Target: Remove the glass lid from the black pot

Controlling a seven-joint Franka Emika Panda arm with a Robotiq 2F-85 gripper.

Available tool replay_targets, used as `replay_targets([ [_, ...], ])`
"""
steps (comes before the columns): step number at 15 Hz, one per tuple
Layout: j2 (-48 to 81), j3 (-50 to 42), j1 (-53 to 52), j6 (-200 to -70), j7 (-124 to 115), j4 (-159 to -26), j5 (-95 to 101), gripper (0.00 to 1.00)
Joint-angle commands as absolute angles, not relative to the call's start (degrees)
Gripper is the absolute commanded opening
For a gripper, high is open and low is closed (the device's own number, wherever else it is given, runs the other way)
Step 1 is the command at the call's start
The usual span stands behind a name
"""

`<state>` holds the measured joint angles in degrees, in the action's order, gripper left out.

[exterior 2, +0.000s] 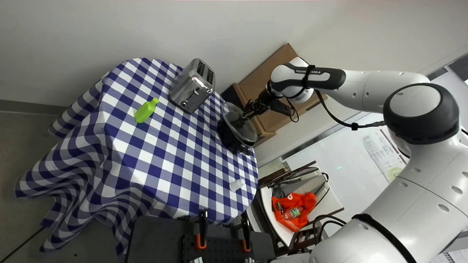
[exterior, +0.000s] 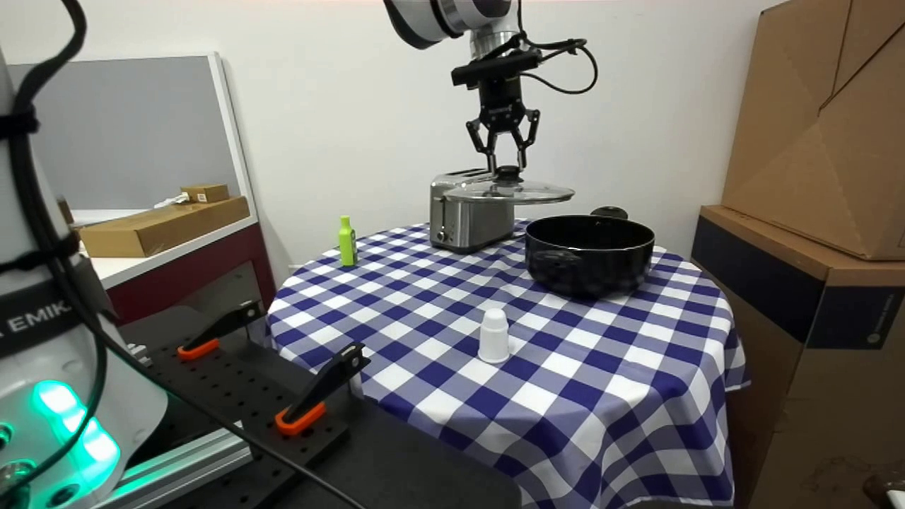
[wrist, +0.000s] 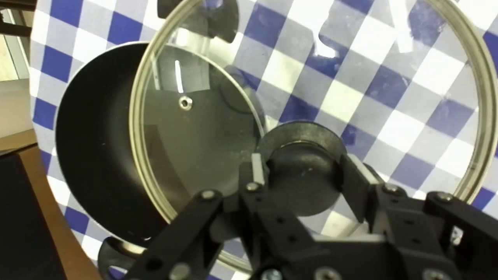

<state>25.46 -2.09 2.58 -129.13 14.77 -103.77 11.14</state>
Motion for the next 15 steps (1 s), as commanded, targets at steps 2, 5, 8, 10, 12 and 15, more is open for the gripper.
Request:
replay_targets([
  [2,14.19,-0.25,-2.51,-130.85,8.35,-121.04,14.54,0.24],
  [5,11.43,1.83,-6.36,-135.78,1.64,-129.47,16.67,0.24],
  [8,12.92,2.69,-9.79,-141.91,-6.46,-134.13,20.69,0.24],
  [10,15.41,2.0,-11.76,-144.95,-11.91,-135.68,24.02,0.24],
  [12,17.89,1.31,-12.64,-146.85,-15.02,-136.53,25.73,0.24],
  [15,21.56,0.59,-12.62,-149.09,-15.65,-136.69,24.77,0.24],
])
